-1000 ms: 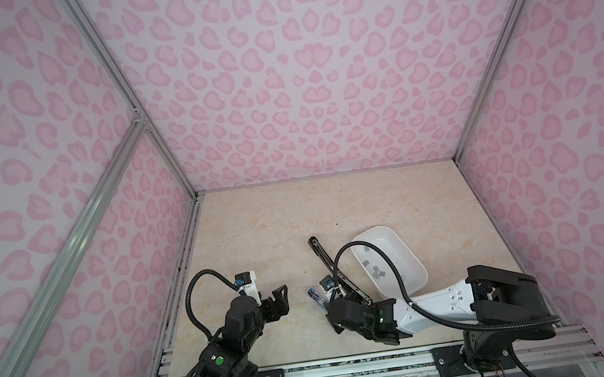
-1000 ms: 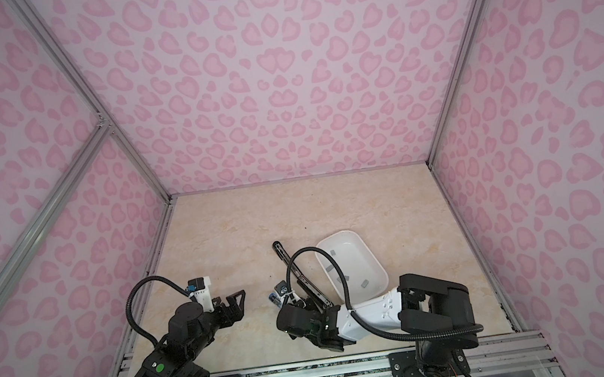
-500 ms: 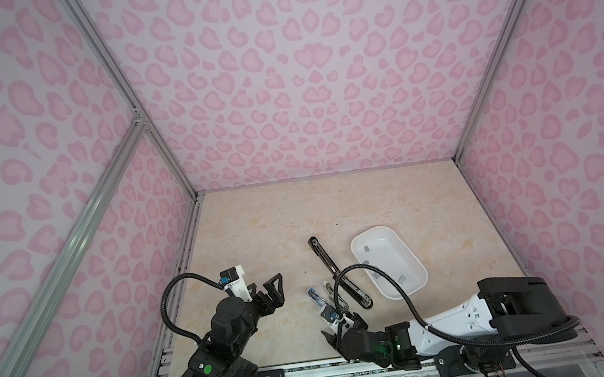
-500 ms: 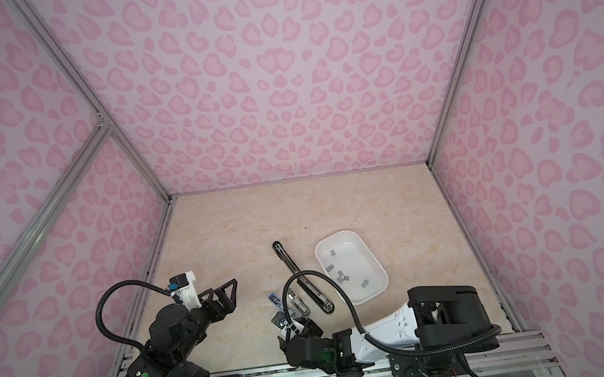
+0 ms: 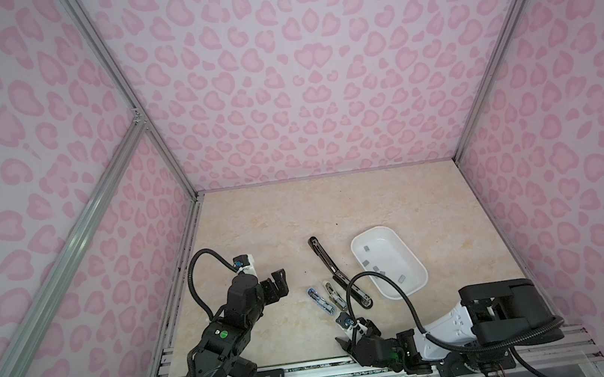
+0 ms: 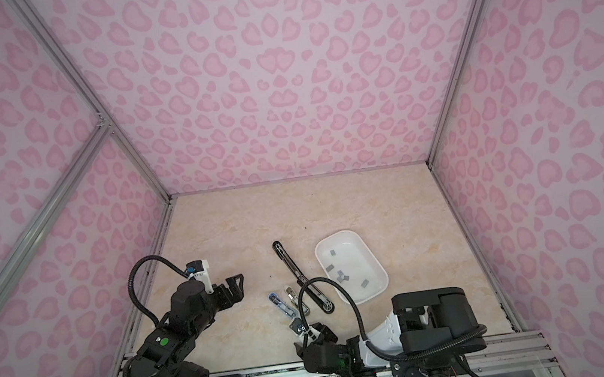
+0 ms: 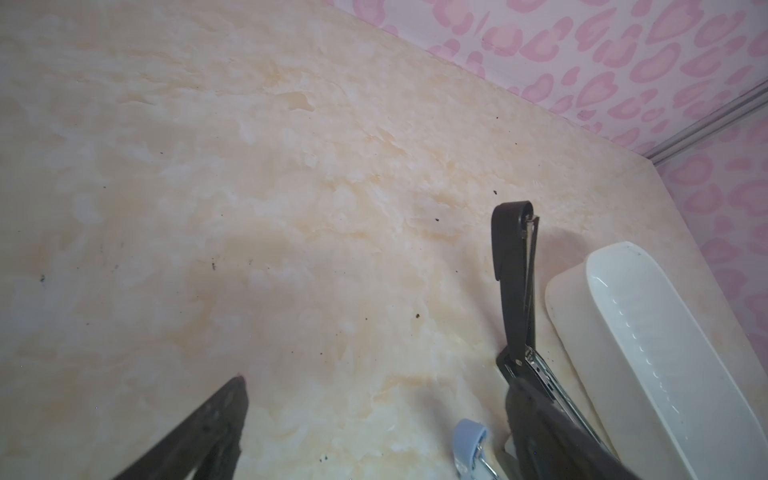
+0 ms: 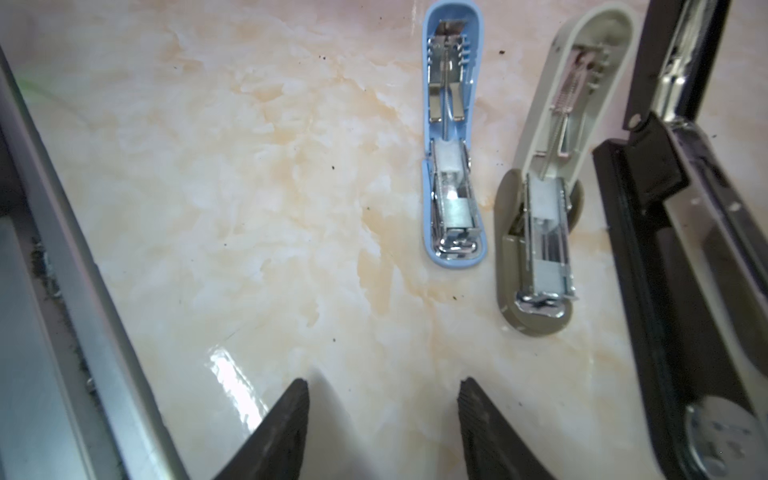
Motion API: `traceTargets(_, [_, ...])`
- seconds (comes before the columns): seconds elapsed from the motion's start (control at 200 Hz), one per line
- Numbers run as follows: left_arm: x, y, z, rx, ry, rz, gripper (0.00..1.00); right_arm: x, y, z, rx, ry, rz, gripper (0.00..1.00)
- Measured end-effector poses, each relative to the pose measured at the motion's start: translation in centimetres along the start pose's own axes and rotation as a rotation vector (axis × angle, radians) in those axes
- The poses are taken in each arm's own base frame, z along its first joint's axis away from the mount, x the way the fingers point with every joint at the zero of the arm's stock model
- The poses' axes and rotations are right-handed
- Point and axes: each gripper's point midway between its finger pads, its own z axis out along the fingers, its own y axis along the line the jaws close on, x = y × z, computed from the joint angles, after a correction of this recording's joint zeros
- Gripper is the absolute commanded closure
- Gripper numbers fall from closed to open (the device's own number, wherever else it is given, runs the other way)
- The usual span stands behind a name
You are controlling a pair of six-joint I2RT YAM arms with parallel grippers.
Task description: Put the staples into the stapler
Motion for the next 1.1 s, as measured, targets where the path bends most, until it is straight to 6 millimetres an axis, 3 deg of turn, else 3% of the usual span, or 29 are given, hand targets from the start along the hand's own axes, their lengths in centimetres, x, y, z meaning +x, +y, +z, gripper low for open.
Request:
traceTargets(0.24, [1.8,2.2,0.5,-0.035,0.035,0.002,0.02,-0.6,-0.8,0.9,-0.034,-0.043,0.103,0.42])
traceTargets(1.1, [1.5,2.3,-0.3,-0.007,-0.034,-0.008,0.02,-2.9,-3.4,4.0,0.056,-0.056,0.195,0.47])
